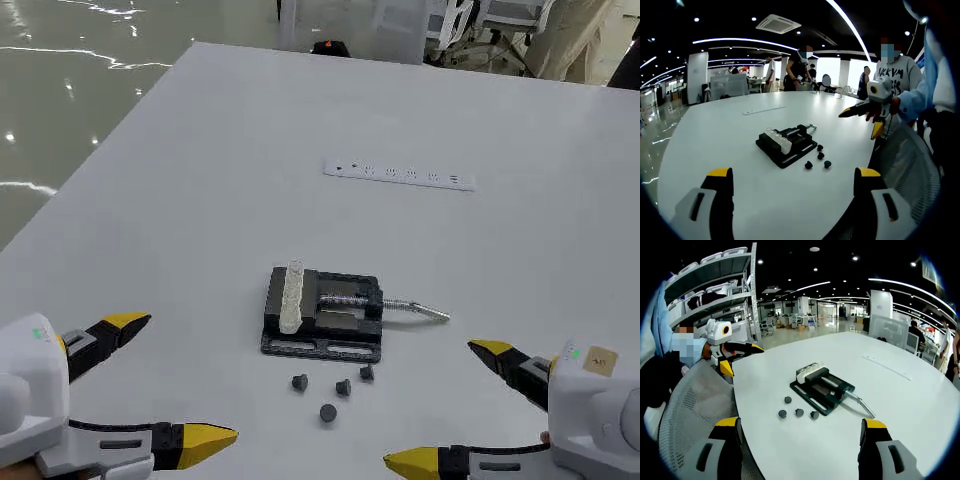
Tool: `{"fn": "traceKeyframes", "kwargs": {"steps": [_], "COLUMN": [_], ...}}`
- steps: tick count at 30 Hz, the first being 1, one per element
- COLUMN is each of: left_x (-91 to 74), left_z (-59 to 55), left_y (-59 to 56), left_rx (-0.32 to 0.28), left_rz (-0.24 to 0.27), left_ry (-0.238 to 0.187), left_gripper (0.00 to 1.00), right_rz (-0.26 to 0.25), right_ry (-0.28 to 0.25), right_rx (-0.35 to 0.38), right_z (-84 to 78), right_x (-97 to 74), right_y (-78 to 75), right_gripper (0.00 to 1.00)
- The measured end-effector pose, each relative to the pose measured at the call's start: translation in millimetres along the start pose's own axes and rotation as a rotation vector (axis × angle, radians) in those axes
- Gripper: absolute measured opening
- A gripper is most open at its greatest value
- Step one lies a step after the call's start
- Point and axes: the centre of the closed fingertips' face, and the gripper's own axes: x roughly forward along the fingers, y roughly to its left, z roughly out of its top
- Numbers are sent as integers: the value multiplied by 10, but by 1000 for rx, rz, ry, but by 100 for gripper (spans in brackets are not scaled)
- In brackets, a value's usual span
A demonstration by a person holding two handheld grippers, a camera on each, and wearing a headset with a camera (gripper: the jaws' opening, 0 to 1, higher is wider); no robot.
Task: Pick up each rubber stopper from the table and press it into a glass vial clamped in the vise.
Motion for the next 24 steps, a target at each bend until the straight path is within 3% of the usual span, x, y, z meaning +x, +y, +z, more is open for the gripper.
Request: {"fn": "traceKeyframes", "kwargs": {"steps": [7,17,24], "left_x": [55,82,74], "left_z": [46,13,-9], "left_y": [-66,-53,-58], "left_rx": [18,12,12], "left_rz": [-25,-32,-38], "left_ry": [-31,-29,-20], "left_gripper": [99,99,99], "right_rz": [3,19,55], "right_ry": [9,36,84], "right_rx": [-30,-46,-77], "right_z": [45,18,-46], "right_x": [34,103,167], "right_y": [0,20,74], "right_gripper": [92,83,66]}}
